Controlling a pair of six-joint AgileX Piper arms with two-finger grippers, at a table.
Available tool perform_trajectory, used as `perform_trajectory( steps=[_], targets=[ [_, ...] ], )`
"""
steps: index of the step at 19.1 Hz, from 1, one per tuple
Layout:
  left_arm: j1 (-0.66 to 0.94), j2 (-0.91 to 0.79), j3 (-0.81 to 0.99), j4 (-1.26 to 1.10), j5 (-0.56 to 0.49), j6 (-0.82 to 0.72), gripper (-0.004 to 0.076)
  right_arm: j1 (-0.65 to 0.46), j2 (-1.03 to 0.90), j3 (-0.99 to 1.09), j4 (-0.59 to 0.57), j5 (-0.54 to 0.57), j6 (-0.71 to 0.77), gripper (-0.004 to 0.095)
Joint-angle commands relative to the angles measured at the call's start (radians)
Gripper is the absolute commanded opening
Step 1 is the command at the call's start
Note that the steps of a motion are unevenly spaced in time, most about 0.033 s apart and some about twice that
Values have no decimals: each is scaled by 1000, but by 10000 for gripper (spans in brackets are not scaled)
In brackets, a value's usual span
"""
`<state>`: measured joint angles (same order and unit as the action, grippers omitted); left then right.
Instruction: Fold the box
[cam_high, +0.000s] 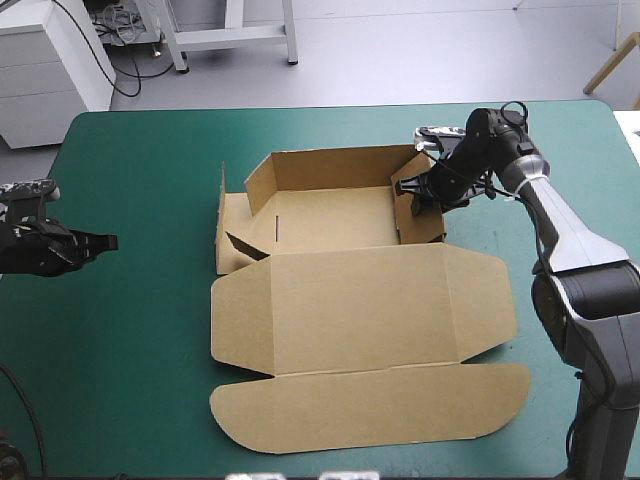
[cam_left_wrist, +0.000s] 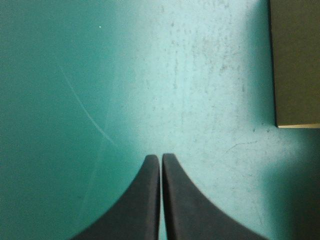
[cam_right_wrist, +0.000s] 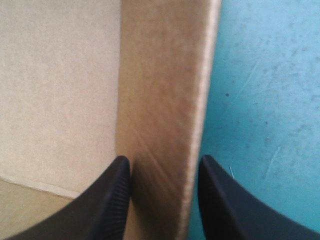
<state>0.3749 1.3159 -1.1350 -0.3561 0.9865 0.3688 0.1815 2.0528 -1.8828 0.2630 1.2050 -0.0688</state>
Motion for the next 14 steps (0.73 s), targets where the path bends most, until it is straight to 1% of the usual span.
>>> perform_trajectory(
  steps=[1, 2, 3, 4, 7, 9, 10, 11, 12, 13, 14],
  targets=[
    [3, -23, -33, -35, -25, 2, -1, -5, -38, -22, 10, -22, -28, 166],
    [3, -23, -33, -35, -25, 2, -1, -5, -33, -22, 12, -22, -36, 115],
    [3, -23, -33, -35, -25, 2, -1, -5, -28, -22, 12, -17, -43, 23],
    [3, -23, -33, -40, -23, 2, -1, -5, -25, -22, 12, -15, -46, -9],
    [3, -23, -33, -42, -18, 2, -1, -5, -25, -22, 10, -7, -45, -18],
    [3, -23, -33, -42, -15, 2, 16, -5, -28, -24, 12, -3, -41, -18],
    [3, -23, -33, -45, -9, 2, 76, -5, -35, -24, 21, -3, -41, -19],
    [3, -23, -33, -49, -7, 2, 111, -5, -42, -24, 23, -3, -41, -19],
    [3, -23, -33, -74, -5, 2, 236, -7, -60, -24, 25, -3, -41, -19],
    [3, -23, -33, -94, 2, 2, 312, -7, -72, -24, 25, -3, -41, -19],
    [3, -23, -33, -179, 11, 2, 462, -13, -98, -24, 28, -3, -41, -19]
  ],
)
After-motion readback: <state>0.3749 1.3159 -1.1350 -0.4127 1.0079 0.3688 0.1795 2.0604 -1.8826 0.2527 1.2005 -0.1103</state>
